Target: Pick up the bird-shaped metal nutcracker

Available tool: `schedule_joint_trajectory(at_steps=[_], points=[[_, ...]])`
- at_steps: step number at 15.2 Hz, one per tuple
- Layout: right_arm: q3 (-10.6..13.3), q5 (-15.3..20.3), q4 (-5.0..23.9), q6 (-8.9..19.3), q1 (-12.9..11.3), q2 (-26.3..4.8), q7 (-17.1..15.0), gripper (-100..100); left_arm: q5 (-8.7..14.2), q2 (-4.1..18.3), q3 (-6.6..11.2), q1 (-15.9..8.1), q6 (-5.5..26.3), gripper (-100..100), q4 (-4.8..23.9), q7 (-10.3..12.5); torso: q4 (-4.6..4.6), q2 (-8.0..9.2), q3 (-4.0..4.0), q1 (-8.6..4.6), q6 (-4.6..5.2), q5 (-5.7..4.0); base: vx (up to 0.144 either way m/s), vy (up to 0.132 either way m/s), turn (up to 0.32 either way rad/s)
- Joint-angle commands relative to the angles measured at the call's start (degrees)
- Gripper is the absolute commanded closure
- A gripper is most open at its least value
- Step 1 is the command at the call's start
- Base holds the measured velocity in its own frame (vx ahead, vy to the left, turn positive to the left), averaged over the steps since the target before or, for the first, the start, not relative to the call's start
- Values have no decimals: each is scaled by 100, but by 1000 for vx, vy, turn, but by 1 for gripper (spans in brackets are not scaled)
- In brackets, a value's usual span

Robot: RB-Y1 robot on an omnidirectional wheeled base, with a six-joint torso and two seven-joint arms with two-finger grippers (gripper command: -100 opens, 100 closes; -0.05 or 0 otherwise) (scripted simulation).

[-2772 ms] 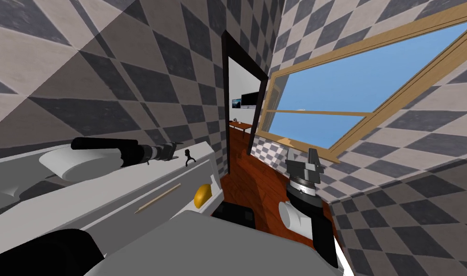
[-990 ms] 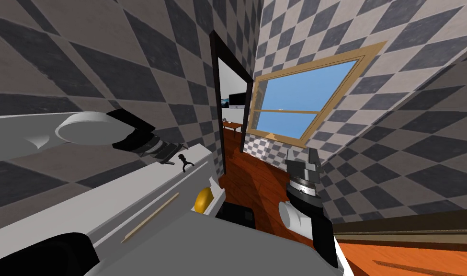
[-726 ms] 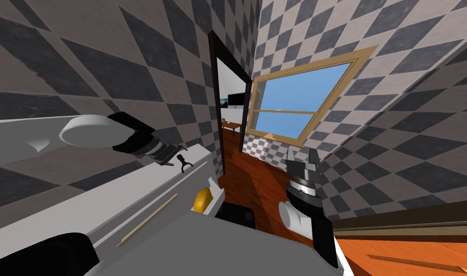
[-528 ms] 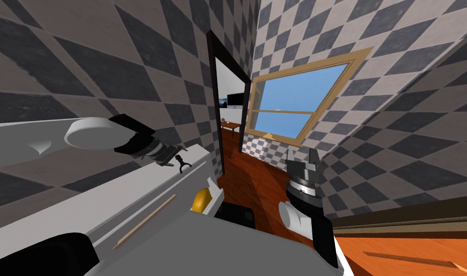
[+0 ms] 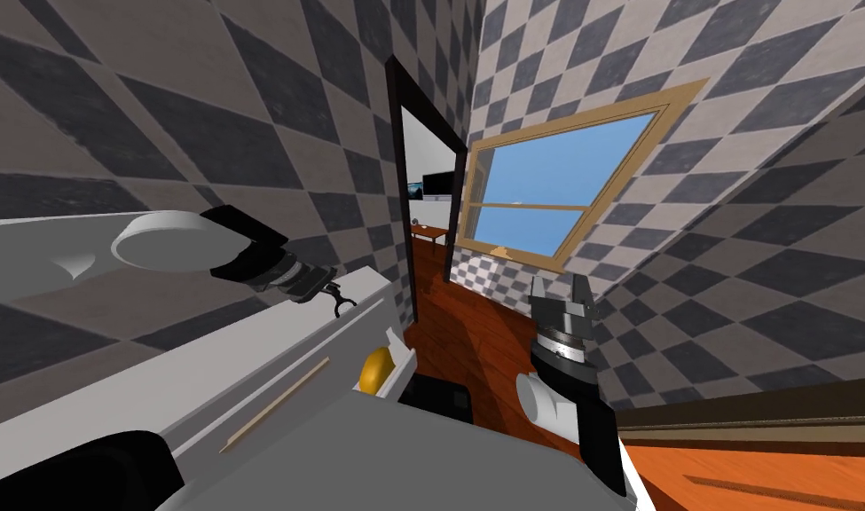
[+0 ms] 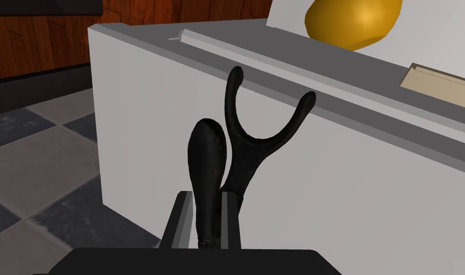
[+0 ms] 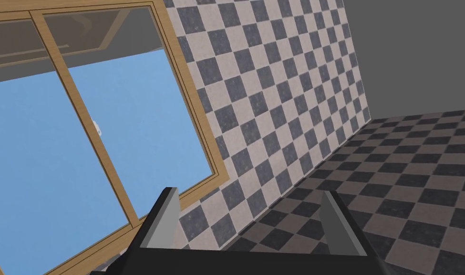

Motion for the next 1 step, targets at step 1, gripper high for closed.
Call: schedule_joint_trajectory(at_steps=[1], points=[[0,0,0,0,0,0,0,0,0,0,0,0,0,100,0,0,0,0,0,0,0,0,-2,31,25]])
